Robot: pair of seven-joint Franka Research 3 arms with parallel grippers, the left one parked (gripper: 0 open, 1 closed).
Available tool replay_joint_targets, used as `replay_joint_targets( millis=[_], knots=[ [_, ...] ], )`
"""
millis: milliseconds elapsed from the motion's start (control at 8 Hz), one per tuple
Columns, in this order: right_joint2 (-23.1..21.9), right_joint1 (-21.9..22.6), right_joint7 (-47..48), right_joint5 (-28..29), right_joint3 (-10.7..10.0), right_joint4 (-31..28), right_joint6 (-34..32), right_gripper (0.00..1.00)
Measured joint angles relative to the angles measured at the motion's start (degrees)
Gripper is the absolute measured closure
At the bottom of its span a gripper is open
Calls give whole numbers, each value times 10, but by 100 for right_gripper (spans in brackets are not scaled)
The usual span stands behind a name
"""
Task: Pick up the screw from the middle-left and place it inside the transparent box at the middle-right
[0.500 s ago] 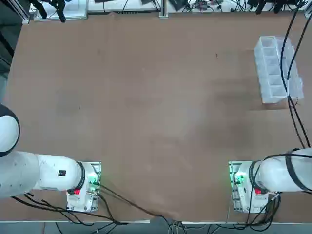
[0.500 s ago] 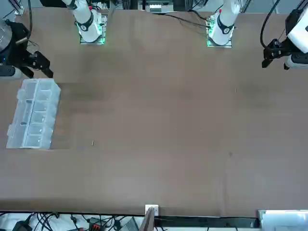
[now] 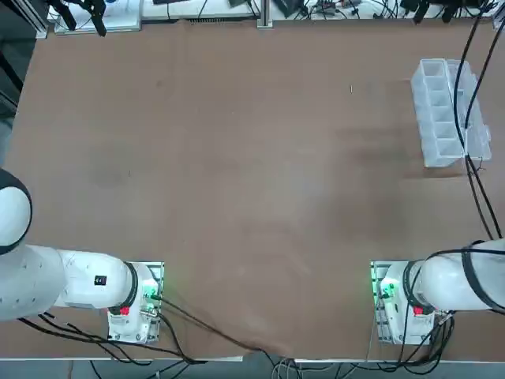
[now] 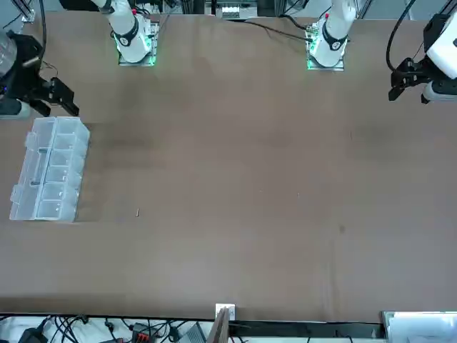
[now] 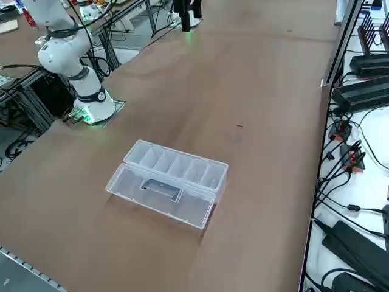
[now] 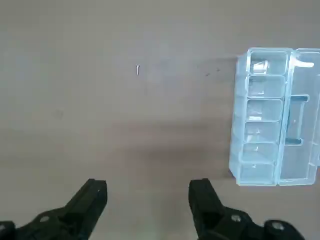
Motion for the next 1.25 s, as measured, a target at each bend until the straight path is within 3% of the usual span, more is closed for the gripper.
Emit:
replay_joint_targets(
  millis=[250, 750, 1250],
  knots=[
    [56, 4, 0, 3, 3, -3, 79, 0],
    [222, 35, 3, 5, 6, -3, 269, 0],
    [326, 45, 40, 5, 6, 12, 326, 0]
  ],
)
